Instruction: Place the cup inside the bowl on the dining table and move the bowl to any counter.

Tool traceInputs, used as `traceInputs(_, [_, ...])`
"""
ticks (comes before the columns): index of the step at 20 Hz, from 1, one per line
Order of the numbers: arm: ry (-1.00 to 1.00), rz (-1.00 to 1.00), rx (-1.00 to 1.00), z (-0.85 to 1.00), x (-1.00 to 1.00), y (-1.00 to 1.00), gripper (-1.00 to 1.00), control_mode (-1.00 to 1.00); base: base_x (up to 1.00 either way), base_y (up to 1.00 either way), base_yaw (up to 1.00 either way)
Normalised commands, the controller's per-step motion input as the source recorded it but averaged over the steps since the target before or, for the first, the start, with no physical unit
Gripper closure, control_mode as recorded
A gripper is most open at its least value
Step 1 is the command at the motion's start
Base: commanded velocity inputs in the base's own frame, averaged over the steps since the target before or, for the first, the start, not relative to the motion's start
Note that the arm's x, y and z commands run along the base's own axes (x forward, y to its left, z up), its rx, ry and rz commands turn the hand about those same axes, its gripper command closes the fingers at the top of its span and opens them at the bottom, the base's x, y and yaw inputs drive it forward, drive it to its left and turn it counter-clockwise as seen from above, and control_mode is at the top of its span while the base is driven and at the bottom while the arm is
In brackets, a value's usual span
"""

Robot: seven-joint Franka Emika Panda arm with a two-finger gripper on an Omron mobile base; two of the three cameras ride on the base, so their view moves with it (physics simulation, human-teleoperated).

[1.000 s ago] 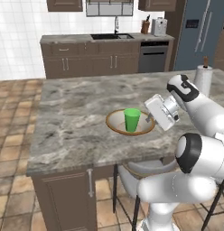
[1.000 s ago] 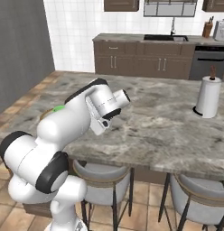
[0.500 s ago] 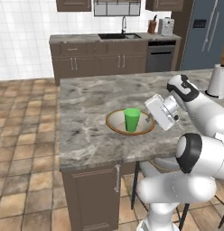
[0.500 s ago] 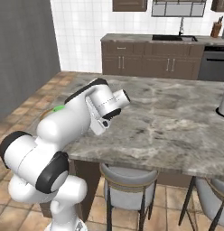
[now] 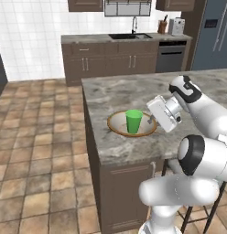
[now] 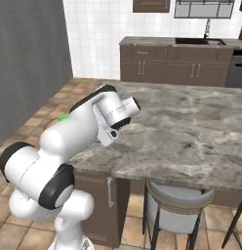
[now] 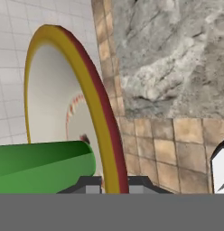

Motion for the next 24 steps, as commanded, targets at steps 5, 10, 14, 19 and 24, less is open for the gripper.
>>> traceInputs(5, [0.00,0.00,0.00,0.00,0.00,0.00,1.00,1.00,0.00,0.72,-0.02])
traceInputs(10, [0.00,0.00,0.00,0.00,0.00,0.00,1.00,1.00,0.00,0.75,-0.02])
traceInputs(14, [0.00,0.00,0.00,0.00,0.00,0.00,1.00,1.00,0.02,0.64,-0.02])
traceInputs(19, [0.00,0.00,0.00,0.00,0.00,0.00,1.00,1.00,0.13,0.57,-0.01])
traceInputs(24, [0.00,0.00,0.00,0.00,0.00,0.00,1.00,1.00,0.39,0.49,-0.01])
